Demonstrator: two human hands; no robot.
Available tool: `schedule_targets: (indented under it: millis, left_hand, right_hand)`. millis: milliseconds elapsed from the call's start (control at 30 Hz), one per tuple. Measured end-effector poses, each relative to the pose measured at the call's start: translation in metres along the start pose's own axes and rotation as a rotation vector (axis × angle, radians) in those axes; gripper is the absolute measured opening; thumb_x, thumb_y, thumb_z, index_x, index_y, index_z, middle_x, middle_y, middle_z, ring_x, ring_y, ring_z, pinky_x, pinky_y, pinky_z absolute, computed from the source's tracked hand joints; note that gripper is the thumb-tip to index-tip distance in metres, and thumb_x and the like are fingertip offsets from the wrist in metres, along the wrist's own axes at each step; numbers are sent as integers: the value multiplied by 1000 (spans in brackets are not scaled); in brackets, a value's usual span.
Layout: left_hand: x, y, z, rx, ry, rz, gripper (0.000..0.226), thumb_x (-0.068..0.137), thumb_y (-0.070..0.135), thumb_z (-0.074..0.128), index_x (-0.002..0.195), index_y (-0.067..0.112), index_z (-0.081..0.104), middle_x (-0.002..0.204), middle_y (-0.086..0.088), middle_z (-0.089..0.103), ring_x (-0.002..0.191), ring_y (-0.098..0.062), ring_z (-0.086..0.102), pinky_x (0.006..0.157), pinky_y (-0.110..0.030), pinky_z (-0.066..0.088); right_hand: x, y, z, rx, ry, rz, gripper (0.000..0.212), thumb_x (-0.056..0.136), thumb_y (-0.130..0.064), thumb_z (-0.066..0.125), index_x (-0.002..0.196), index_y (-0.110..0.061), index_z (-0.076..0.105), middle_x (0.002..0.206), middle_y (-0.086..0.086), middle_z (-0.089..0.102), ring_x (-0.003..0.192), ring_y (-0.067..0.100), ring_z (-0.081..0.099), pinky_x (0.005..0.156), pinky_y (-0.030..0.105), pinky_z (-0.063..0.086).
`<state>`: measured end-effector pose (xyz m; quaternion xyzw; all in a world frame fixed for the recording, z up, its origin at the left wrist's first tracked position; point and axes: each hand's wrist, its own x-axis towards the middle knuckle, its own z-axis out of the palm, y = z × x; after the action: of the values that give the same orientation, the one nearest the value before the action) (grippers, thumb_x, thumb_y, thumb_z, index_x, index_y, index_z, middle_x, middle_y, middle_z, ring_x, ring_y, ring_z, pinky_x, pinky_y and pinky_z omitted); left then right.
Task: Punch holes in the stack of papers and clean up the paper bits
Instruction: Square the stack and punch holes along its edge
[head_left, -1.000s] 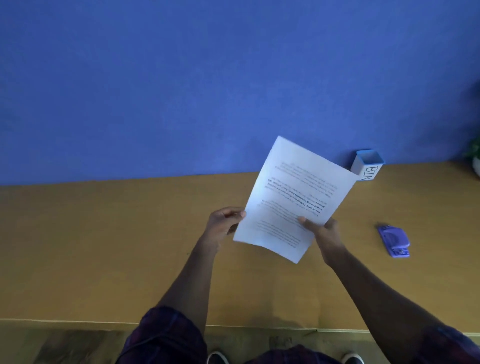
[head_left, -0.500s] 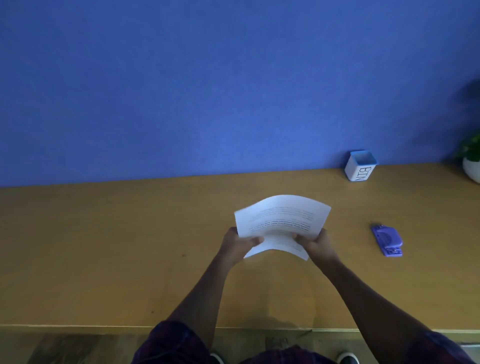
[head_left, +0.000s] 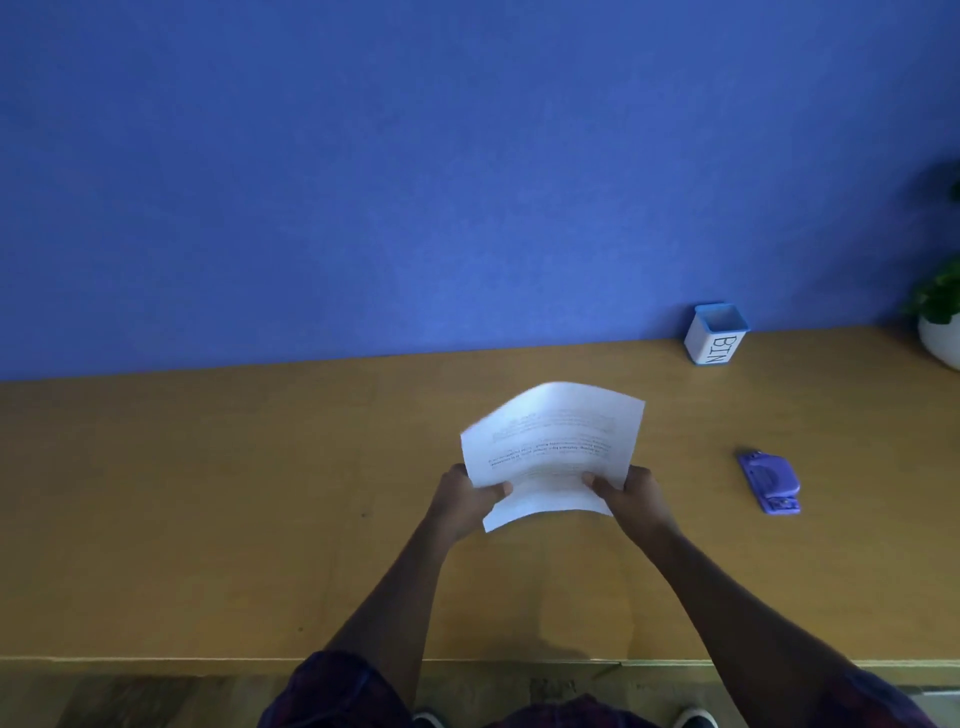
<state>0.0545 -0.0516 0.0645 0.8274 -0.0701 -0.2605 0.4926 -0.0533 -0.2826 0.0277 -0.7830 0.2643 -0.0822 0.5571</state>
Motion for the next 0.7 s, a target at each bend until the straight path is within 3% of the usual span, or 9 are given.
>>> schedule_targets:
  millis: [100,167,267,367,467,533,600,700]
  left_hand:
    - [0,11,-6,-169,14,43,29,82,21,80,110,26,76,108,7,79,104,-16,74,97,-49,59]
    - [0,14,-8,-195,68,54,29,84,15,79,112,21,76,109,4,79,104,-18,74,97,-48,58]
    - [-1,8,-4,-33,95,32,34,87,16,78,119,13,71,115,-4,75,107,-23,70,95,-44,58]
    - [-3,1,-3,-63,125,5,31,88,16,77,118,12,72,115,-5,76,105,-22,71,95,-44,58]
    - [-4,1,-4,-366,179,12,32,89,9,77,120,14,71,117,-2,76,108,-21,72,97,-48,58]
    - [-5,3,-2,-615,193,-39,33,89,8,78,119,18,71,115,0,76,100,-19,75,85,-43,63]
    - [-5,5,1,-752,155,-119,32,89,11,78,119,17,70,115,-4,76,98,-24,75,80,-42,62]
    - [-5,3,6,-804,24,-158,31,89,13,77,119,14,69,121,-11,74,107,-32,71,90,-46,58]
  right_hand:
    - [-2,-14,-2,117,-7,-80,10,90,-28,74,90,-37,78,89,-21,78,84,-4,73,70,18,56]
    - [-1,-17,-2,75,4,-113,16,91,-26,73,83,-39,77,85,-18,78,79,-4,72,61,11,51]
    - [1,-6,1,-151,2,4,11,90,-28,72,89,-18,76,72,-3,72,77,22,71,56,25,45]
    - [-2,3,3,-166,50,37,33,88,-32,75,117,-18,70,103,-7,73,94,19,66,71,24,49]
    - [-2,4,2,-113,182,69,75,79,-40,83,142,-16,50,136,0,55,124,21,53,103,43,47]
    - [-2,1,0,69,156,210,89,73,-50,86,143,-16,43,135,2,56,121,23,57,96,45,51]
    - [-3,-6,-2,328,13,282,79,69,-59,85,129,-21,51,121,-2,70,107,21,69,83,38,55]
    - [-2,-14,0,520,-187,128,51,78,-49,83,119,-21,68,116,2,75,104,26,73,77,36,61]
